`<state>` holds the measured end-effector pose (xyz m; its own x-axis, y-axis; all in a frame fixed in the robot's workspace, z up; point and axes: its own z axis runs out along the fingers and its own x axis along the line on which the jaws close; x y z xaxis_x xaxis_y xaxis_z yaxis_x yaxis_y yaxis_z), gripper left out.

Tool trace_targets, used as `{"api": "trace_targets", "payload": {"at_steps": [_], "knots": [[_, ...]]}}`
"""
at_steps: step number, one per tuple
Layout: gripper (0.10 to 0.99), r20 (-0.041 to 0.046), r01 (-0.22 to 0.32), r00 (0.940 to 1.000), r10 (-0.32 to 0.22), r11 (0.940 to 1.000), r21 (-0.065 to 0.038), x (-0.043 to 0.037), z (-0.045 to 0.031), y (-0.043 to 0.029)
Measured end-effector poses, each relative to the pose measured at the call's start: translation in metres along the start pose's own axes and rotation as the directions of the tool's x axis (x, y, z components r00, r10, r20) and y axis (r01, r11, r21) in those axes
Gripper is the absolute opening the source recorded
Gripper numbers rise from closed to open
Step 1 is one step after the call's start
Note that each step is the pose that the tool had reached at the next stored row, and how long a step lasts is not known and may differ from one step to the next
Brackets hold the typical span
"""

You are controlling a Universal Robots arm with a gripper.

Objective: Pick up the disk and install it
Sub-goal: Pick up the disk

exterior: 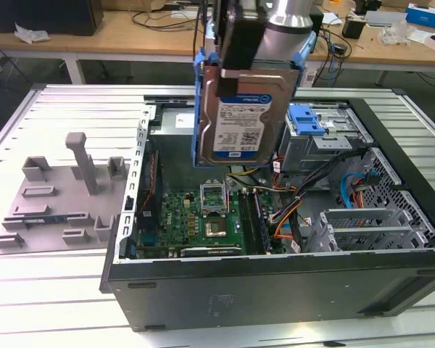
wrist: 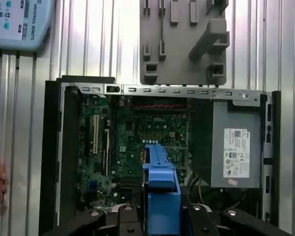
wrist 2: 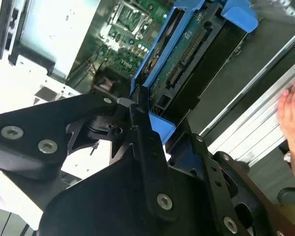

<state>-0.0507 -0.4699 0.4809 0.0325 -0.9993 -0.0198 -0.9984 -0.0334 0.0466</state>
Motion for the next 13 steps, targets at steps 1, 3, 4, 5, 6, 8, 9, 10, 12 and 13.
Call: {"api": "trace_targets", "payload": {"at_steps": [1, 3, 4, 5, 6, 8, 9, 10, 12, 13], "knots": [[0.369, 0.0001, 0.0, 1.0, 0.0, 1.0, 0.0, 0.0016, 0.0005, -0.0061], [0.369, 0.0003, 0.001, 1.0, -0.001, 1.0, 0.0, 0.0032, 0.0009, -0.0126], [0.369, 0.0001, 0.002, 1.0, -0.002, 1.0, 0.0, 0.0045, 0.0009, -0.0172], [0.369, 0.0, 0.002, 1.0, -0.002, 1.0, 0.0, 0.0066, 0.001, -0.024], [0.369, 0.0, 0.003, 1.0, -0.003, 1.0, 0.001, 0.0088, 0.0011, -0.0307], [0.369, -0.0006, 0.003, 1.0, -0.003, 1.0, 0.001, 0.014, 0.0009, -0.041], [0.369, -0.0015, 0.003, 1.0, -0.003, 1.0, 0.001, 0.0145, 0.001, -0.0415], [0.369, -0.0017, 0.003, 1.0, -0.003, 1.0, 0.001, 0.0145, 0.0009, -0.0415], [0.369, -0.0018, 0.003, 1.0, -0.003, 1.0, 0.001, 0.0146, 0.0009, -0.0416], [0.369, -0.0019, 0.003, 1.0, -0.003, 1.0, 0.001, 0.0146, 0.0009, -0.0416]]}}
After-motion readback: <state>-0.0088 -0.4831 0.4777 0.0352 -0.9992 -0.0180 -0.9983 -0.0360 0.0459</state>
